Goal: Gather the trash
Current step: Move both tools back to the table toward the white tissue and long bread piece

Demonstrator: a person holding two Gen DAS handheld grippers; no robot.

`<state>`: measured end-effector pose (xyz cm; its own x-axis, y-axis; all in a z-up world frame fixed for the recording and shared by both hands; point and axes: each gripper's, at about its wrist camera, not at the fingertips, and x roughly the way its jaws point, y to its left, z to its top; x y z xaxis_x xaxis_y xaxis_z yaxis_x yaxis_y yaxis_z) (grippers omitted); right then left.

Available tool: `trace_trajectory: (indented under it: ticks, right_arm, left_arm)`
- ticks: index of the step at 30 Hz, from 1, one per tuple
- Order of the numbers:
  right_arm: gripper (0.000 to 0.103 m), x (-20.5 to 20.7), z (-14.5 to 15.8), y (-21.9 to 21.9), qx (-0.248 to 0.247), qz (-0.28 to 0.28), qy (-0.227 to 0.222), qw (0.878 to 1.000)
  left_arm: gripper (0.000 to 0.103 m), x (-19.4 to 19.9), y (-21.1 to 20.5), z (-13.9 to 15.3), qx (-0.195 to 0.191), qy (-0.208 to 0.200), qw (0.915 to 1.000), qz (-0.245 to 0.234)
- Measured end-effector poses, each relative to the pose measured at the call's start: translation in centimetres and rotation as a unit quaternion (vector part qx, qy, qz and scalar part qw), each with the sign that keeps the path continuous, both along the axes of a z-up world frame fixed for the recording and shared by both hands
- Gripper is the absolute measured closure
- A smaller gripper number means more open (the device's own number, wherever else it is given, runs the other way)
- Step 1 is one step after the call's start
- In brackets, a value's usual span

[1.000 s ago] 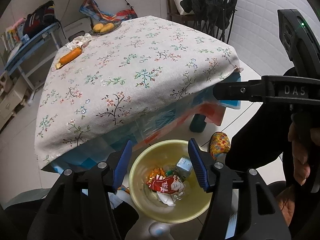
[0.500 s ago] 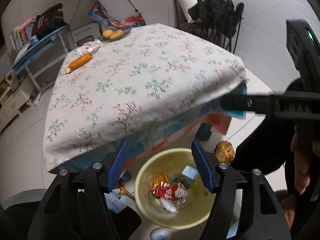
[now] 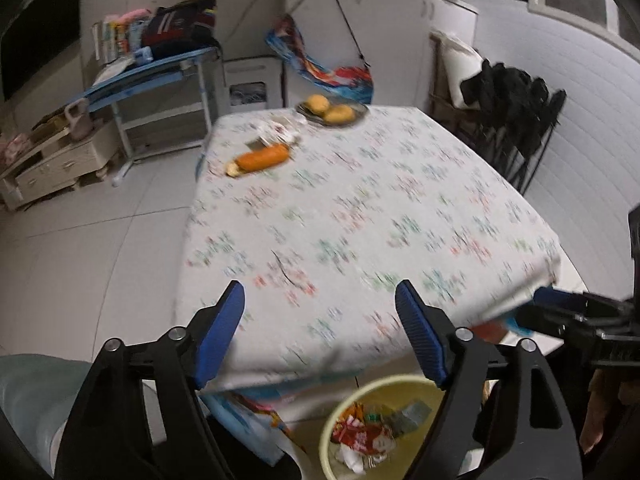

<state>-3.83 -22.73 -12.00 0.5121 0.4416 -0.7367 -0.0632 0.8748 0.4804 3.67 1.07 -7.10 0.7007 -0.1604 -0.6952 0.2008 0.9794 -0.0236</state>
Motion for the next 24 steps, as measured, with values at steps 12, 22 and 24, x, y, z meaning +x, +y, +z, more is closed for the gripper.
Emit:
trace_trajectory:
  ticks: [12, 22, 24]
  right_arm:
    - [0.023, 6.2, 0.3, 1.6, 0.001, 0.022, 0.001, 1.0]
    - [0.021, 15.9, 0.6, 6.3, 0.002, 0.043, -0.018, 0.999]
    - [0.021, 18.3, 0.8, 7.8, 0.002, 0.049, -0.024, 0.999]
  left_arm:
    - [0.025, 7.6, 2.0, 0.8, 0.012, -0.008, 0.9999, 0.004]
    - [0.025, 15.8, 5.8, -0.5, -0.01, 0.013, 0.9989, 0.043]
    - [0.025, 16.7, 6.4, -0.8, -0.015, 0.019, 0.9985, 0.049]
